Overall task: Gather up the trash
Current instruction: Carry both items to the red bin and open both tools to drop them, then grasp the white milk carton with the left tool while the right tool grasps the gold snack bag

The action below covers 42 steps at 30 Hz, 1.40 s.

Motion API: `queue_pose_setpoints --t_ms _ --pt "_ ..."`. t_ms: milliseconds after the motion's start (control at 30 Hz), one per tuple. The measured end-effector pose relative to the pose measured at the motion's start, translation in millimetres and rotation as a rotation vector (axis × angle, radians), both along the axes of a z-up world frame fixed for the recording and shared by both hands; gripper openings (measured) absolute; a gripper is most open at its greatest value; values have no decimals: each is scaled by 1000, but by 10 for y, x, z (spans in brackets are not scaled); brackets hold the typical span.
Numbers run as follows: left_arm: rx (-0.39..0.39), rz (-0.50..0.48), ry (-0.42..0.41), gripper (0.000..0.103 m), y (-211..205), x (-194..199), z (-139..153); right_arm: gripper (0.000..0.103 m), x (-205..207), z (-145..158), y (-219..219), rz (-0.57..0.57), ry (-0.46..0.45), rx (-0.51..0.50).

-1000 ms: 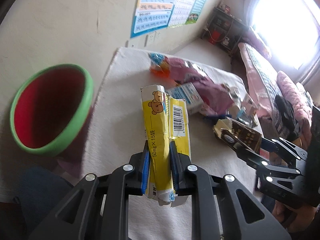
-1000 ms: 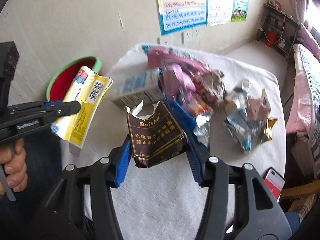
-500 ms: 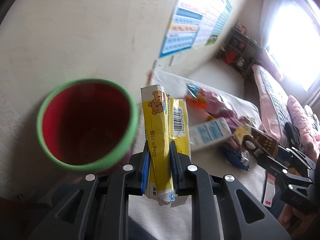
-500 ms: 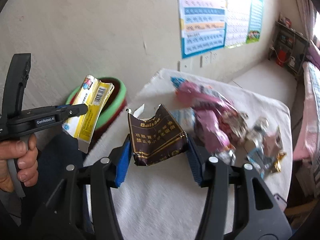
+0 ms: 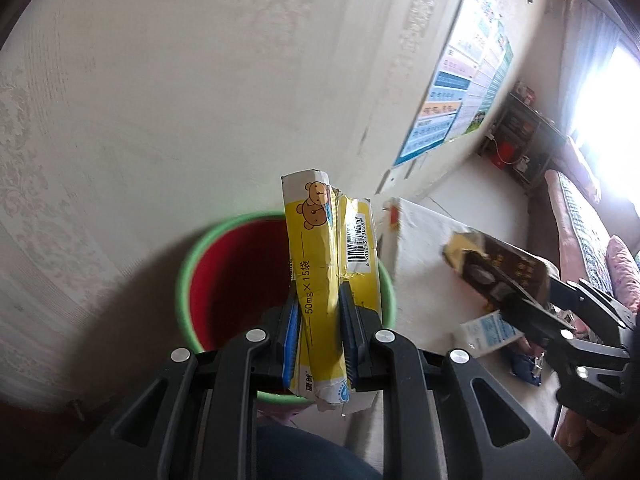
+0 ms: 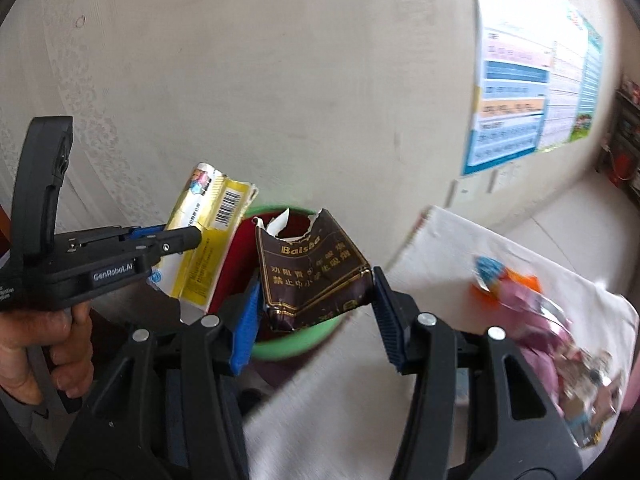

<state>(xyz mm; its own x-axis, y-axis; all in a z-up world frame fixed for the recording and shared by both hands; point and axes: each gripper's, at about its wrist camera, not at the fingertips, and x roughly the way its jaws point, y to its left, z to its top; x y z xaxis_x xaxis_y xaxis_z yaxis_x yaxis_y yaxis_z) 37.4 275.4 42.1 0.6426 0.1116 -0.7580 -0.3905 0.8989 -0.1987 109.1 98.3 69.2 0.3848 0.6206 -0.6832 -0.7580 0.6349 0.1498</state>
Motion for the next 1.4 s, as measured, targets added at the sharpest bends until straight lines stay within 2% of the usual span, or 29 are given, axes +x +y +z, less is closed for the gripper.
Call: queue_pose_setpoints --t_ms 300,400,433,467,533,600,667,833,1100,1400 --pt "-65 37 19 17 466 34 -193 51 198 -219 641 40 24 -44" --pt "-89 58 26 22 594 78 -268 52 263 -313 778 46 39 -71" --pt "-102 65 25 37 641 104 -288 57 278 -346 818 46 41 -85" --pt "-111 73 18 61 667 111 -292 62 284 -391 858 51 49 -108" --pt "-116 96 -32 76 702 72 -252 73 276 -415 855 48 50 -111" --pt "-125 102 -54 82 713 47 -235 83 248 -424 831 55 50 -102" --pt "-122 117 -63 87 707 22 -224 86 208 -424 791 51 40 -106" --pt "-89 109 -58 93 546 -16 -194 98 133 -398 629 17 38 -116" --pt "-88 14 -39 95 83 5 -185 98 -17 -337 175 -36 52 -140" --pt "-92 -105 -25 95 -539 44 -179 98 -43 -205 -818 -177 40 -144"
